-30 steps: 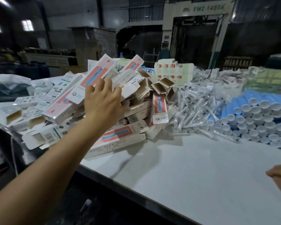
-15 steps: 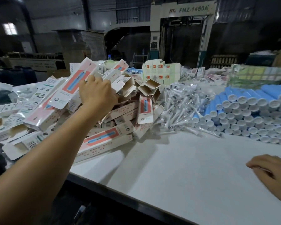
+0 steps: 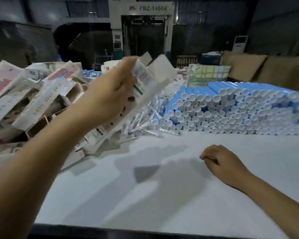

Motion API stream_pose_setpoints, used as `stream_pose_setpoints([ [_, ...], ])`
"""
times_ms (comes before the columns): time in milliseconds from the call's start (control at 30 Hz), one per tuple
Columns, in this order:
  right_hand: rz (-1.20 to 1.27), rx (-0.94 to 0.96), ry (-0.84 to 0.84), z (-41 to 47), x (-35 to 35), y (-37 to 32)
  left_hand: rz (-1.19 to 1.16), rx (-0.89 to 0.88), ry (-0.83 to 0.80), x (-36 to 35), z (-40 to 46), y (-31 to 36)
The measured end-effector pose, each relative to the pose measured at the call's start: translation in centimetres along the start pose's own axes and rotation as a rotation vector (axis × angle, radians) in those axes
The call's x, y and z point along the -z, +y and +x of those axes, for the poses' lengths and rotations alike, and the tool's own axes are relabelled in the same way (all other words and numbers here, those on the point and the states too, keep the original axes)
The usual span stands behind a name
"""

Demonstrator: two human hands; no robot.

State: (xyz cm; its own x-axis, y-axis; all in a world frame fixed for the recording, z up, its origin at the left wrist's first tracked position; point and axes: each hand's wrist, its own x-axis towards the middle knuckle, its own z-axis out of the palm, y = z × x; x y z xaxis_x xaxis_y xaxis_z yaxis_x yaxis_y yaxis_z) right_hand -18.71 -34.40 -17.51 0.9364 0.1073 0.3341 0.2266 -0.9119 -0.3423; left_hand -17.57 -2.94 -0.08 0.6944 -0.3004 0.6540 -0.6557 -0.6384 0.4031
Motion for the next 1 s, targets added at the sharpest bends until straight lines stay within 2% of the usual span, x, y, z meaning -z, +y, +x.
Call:
stream_pose_setpoints([
  [133,0.114,-0.055,-0.006,0.3,0.1,0.1,-0.085,0.099,-0.457,-9.6,-0.2,0.0],
  [267,0.347,-0.232,0.082,0.6,0.2,0.8,0.036,0.079,-0.764,-16.1,-1.4,0.3],
  [333,0.447,-0.298,0.121,0.8,0.1,1.3,0.155,0.056,-0.797,-17.8,-1.8,0.6],
  [467,0.754,-0.43,0.239,1.3,0.2,1.8,0.35,-0.057,-0.673,-19.0,-2.3,1.0],
  [600,0.957,-0.551,0.34,1.7,1.0,1.5,0.382,-0.136,-0.597,-19.1,-3.6,0.9],
  [700,0.766,-0.548,0.414,3.5,3.3,0.5,0.36,-0.216,-0.49,-19.4,-4.5,0.4],
  [833,0.39,-0.208,0.506,9.8,7.3,-3.9,0.352,-0.248,-0.433,-19.9,-4.5,0.5],
  [900,0.203,-0.108,0.483,13.9,8.2,-6.4,0.354,-0.259,-0.438,-20.1,-4.7,0.6],
  [1000,-0.104,-0.107,0.342,20.1,7.8,-8.8,0.366,-0.282,-0.45,-20.4,-5.1,0.6],
])
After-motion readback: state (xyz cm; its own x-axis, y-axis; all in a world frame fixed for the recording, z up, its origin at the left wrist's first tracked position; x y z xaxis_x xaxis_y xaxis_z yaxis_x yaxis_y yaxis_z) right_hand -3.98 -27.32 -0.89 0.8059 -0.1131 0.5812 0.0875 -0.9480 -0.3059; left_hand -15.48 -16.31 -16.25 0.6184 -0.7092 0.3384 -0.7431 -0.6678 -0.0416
